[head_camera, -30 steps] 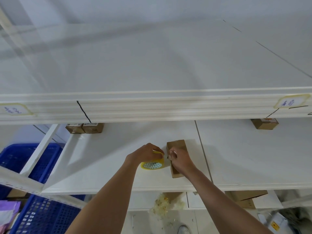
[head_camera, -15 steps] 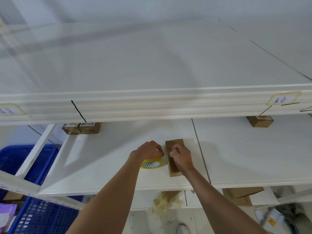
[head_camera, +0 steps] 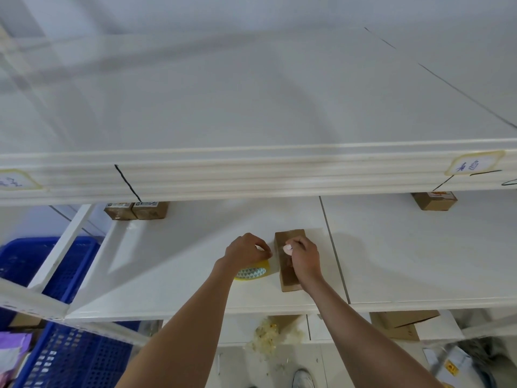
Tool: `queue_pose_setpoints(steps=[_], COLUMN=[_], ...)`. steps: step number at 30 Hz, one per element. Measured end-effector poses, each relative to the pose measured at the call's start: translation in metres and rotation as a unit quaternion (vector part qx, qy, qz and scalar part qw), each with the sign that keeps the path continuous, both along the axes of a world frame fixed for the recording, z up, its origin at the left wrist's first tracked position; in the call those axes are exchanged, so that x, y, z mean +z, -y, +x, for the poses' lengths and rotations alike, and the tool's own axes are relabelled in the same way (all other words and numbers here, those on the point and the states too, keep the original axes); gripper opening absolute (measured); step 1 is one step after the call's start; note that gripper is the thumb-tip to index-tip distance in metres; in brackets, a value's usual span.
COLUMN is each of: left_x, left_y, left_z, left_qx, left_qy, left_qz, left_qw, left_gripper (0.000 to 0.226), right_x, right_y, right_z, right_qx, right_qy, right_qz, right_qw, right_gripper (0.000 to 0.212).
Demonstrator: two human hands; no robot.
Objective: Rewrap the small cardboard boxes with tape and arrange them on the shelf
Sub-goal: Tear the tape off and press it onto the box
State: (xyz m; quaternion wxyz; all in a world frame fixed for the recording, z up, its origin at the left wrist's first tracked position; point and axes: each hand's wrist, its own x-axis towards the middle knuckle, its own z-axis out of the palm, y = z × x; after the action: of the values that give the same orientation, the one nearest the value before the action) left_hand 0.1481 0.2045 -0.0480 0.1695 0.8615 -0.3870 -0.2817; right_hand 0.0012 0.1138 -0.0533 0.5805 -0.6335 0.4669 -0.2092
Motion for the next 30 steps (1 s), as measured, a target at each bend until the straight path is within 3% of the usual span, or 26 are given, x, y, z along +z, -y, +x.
queue_pose_setpoints(steps=[7,14,17,22,30], left_x=[0.001,0.006,0.008,0.014,0.016], left_y=[-0.013,-0.029,-0.033,-0.041,-0.046], left_z=[0.001,-0.001,-0.004,-0.008,-0.008], left_qx=[0.08,0.151,0.162,0.19,0.219], left_qy=[-0.06,-0.159,-0.19,-0.222,-0.238], left_qz=[-0.067,-0.125,-0.143,-0.193,-0.212], left_qw=[0.993,0.968,0.958,0.937,0.922], left_gripper=[0.012,0.007,0.006,0.012,0.017], right_x=[-0.003,0.013,0.022,0.015,-0.01], right_y=[0.0,0.009,0.024,0.056,0.069], right_z=[0.001,0.004,-0.004,-0.046,-0.077], right_qx=[-0.008,-0.073,-0.092,-0.099,-0.083], right_qy=[0.01,0.077,0.075,-0.047,-0.202], right_qz=[0.012,0.108,0.066,-0.054,-0.095], right_qw=[1.0,0.988,0.991,0.992,0.971], right_gripper=[0.02,0.012,0.014,0.018,0.016])
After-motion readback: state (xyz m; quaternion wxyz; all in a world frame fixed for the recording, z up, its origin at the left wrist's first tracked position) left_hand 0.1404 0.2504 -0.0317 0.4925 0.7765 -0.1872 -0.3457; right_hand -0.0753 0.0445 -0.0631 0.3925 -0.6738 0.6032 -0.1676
